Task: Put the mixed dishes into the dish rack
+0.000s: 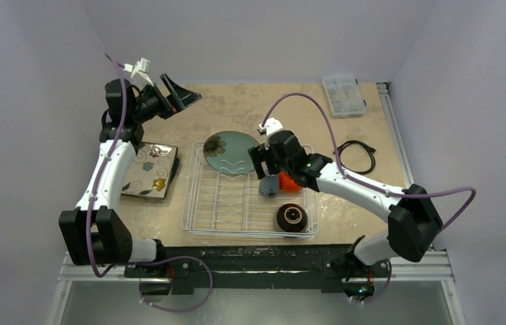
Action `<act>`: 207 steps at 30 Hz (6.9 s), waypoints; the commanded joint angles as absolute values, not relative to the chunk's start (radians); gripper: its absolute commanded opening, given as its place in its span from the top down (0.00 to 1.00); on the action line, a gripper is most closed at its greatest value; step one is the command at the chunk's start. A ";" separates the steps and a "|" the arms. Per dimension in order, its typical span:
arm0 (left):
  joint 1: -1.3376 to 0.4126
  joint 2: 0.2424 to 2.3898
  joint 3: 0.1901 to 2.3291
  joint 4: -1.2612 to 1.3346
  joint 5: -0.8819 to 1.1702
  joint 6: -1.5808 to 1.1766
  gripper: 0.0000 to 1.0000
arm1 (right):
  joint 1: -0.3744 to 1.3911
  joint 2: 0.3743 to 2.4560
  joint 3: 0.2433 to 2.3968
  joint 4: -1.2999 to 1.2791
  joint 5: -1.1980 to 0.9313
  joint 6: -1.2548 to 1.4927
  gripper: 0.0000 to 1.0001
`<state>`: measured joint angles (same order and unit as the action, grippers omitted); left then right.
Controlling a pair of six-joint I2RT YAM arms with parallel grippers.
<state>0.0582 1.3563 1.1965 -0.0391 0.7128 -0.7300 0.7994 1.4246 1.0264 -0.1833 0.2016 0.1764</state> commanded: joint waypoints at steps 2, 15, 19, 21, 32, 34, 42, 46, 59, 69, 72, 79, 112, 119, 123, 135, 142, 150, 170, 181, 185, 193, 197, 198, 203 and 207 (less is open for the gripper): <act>0.054 1.357 1.233 -0.069 0.696 -0.680 0.00 | 0.797 1.442 1.035 -0.241 0.266 0.187 0.15; 0.055 1.367 1.241 -0.076 0.701 -0.684 0.00 | 0.798 1.524 1.020 -0.277 0.183 0.208 0.33; 0.055 1.369 1.244 -0.080 0.704 -0.686 0.00 | 0.799 1.523 1.013 -0.302 0.146 0.213 0.43; 0.054 1.368 1.245 -0.080 0.704 -0.687 0.00 | 0.801 1.514 1.004 -0.317 0.132 0.225 0.47; 0.055 1.378 1.246 -0.081 0.709 -0.692 0.00 | 0.824 1.391 0.913 -0.303 0.072 0.274 0.46; 0.052 1.379 1.244 -0.081 0.710 -0.691 0.00 | 0.838 1.391 0.904 -0.310 0.090 0.270 0.44; 0.043 1.381 1.247 -0.095 0.704 -0.679 0.00 | 0.910 1.406 0.916 -0.353 0.172 0.246 0.34; 0.043 1.383 1.249 -0.101 0.702 -0.677 0.00 | 0.914 1.388 0.930 -0.362 0.207 0.252 0.28; 0.041 1.326 1.228 -0.114 0.585 -0.642 0.00 | 0.915 1.225 0.942 -0.344 0.344 0.299 0.08; 0.040 1.027 0.992 0.108 0.273 -0.647 0.00 | 0.913 1.010 0.872 -0.279 0.438 0.287 0.01; 0.043 0.984 0.962 0.073 0.172 -0.667 0.00 | 0.913 0.970 0.837 -0.279 0.453 0.278 0.01; 0.040 1.006 1.058 -0.221 -0.027 -0.556 0.00 | 0.913 0.849 0.714 -0.228 0.426 0.285 0.01; 0.639 0.895 0.644 -0.496 -0.213 -0.903 0.00 | 0.913 0.828 0.729 -0.189 0.266 0.246 0.01; 0.641 0.762 0.420 -0.225 -0.285 -1.028 0.00 | 0.913 0.842 0.738 -0.196 0.264 0.244 0.01; 0.642 0.821 0.367 -0.106 -0.262 -1.084 0.02 | 0.913 0.855 0.739 -0.186 0.259 0.240 0.01; 0.648 0.956 0.204 0.358 -0.236 -1.122 0.09 | 0.913 0.858 0.732 -0.184 0.250 0.236 0.01; 0.653 1.112 0.137 0.586 -0.174 -1.149 0.12 | 0.913 0.836 0.727 -0.187 0.250 0.235 0.01; 0.686 1.250 0.113 0.775 -0.116 -1.134 0.18 | 0.913 0.824 0.718 -0.190 0.253 0.241 0.01; 0.737 1.174 0.109 0.746 -0.034 -1.135 0.86 | 0.913 0.849 0.715 -0.179 0.257 0.239 0.01; 0.740 0.875 0.202 0.404 -0.052 -1.080 1.00 | 0.913 0.867 0.722 -0.189 0.257 0.236 0.01; 0.749 0.876 0.177 0.496 -0.006 -1.169 1.00 | 0.912 0.865 0.729 -0.203 0.263 0.238 0.01; 0.758 0.830 0.231 0.480 0.060 -1.356 1.00 | 0.913 0.883 0.759 -0.222 0.273 0.246 0.01; 0.759 0.847 0.270 0.494 0.104 -1.468 1.00 | 0.912 0.872 0.757 -0.212 0.264 0.264 0.01; 0.758 0.843 0.274 0.502 0.106 -1.486 1.00 | 0.913 0.869 0.754 -0.207 0.261 0.265 0.01; 0.758 0.820 0.279 0.519 0.111 -1.557 1.00 | 0.913 0.877 0.764 -0.217 0.257 0.263 0.01; 0.758 0.805 0.270 0.535 0.107 -1.631 1.00 | 0.913 0.884 0.766 -0.216 0.255 0.262 0.01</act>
<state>0.7525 0.8639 0.1783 0.3046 0.0448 -1.4124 0.9142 0.8837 0.7170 -0.2317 0.2615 0.2535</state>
